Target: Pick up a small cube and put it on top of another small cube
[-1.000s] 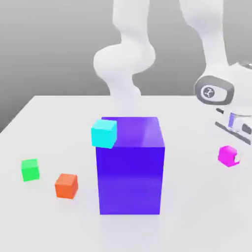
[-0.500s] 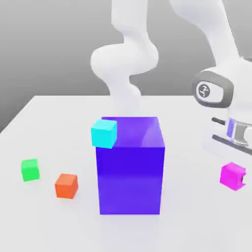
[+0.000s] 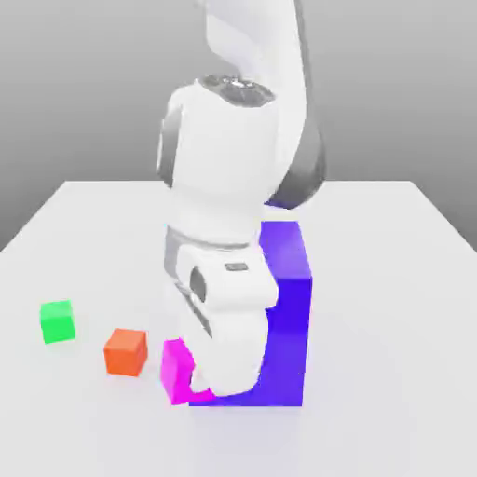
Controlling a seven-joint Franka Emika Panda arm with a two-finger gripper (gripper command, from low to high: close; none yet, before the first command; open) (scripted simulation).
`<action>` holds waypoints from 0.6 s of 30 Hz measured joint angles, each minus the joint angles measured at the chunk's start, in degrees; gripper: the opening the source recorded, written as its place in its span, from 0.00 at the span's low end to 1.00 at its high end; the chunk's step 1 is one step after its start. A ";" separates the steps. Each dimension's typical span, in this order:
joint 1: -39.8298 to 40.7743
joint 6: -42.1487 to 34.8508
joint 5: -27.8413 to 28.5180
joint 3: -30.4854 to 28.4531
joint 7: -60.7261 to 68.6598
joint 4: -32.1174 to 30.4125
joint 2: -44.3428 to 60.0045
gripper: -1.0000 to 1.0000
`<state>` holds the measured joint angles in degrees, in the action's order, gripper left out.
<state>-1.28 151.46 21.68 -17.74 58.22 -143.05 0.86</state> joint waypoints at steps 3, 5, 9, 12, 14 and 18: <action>8.20 -0.18 2.41 -3.32 0.13 -1.25 -1.97 0.00; 11.14 -0.16 2.28 -3.89 -1.09 -2.78 -3.18 0.00; 15.63 0.05 0.52 -6.25 -3.94 -6.26 -5.36 0.00; 18.38 0.31 -1.57 -8.52 -5.72 -8.96 -6.74 0.00; 19.99 0.50 -3.25 -10.32 -6.71 -10.78 -7.54 0.00; 23.09 0.89 -7.43 -14.23 -8.14 -14.41 -8.74 0.00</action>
<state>21.81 152.35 14.25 -31.98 50.08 -157.46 -7.88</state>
